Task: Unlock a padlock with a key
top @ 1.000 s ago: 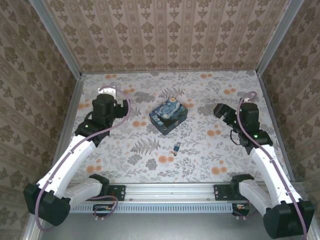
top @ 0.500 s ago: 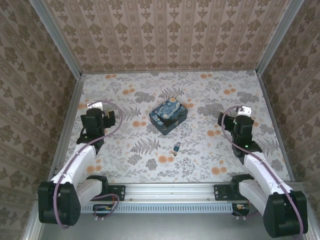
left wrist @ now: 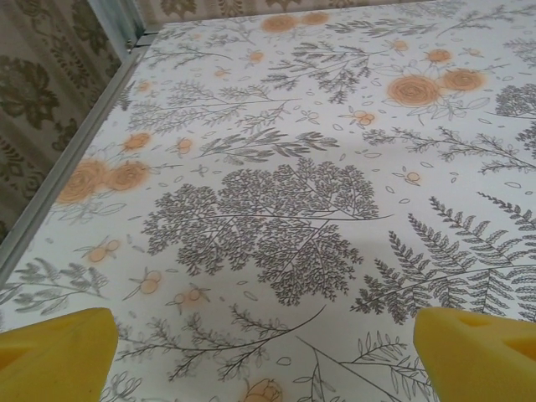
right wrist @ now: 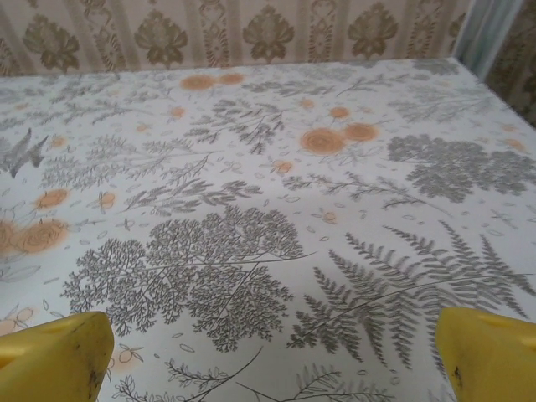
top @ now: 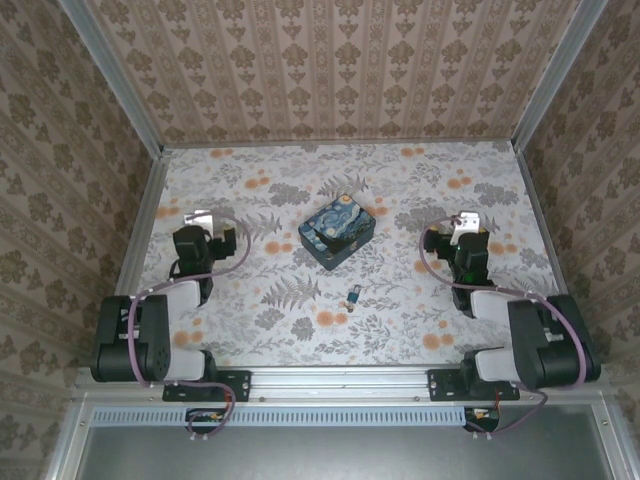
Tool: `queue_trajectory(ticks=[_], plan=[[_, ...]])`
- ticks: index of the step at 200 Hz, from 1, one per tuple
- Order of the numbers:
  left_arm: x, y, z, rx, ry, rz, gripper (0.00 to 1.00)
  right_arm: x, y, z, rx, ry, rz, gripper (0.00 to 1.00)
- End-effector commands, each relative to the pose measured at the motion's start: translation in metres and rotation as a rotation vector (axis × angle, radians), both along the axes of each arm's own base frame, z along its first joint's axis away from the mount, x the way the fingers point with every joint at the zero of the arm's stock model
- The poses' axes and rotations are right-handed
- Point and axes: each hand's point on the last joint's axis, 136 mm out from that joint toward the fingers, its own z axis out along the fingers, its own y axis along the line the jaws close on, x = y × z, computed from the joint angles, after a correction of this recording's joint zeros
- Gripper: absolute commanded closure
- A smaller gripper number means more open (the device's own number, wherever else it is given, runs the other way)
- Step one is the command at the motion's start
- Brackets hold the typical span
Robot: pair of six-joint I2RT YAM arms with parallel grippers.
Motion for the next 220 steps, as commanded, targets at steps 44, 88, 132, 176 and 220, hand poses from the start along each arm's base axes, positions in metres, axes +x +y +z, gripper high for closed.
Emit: queue_trajectory(ticks=[44,88,132,176,220], plan=[[0.022,-0.005,-0.007,-0.014,-0.058,-0.069,0.0,0.028,0.021,-0.004,-0.021,-0.033,0.131,0.0],[0.023,-0.004,-0.007,-0.018,-0.061,-0.072,0.0,0.033,0.002,-0.009,0.049,0.014,0.067,0.0],[0.023,-0.004,-0.007,-0.018,-0.061,-0.072,0.0,0.03,-0.001,-0.007,0.046,-0.008,0.046,0.01],[0.022,-0.005,-0.006,-0.016,-0.065,-0.073,0.0,0.032,0.01,-0.008,0.028,0.008,0.1,0.0],[0.022,-0.005,-0.006,-0.017,-0.067,-0.072,0.0,0.033,0.011,-0.008,0.03,0.012,0.107,0.01]])
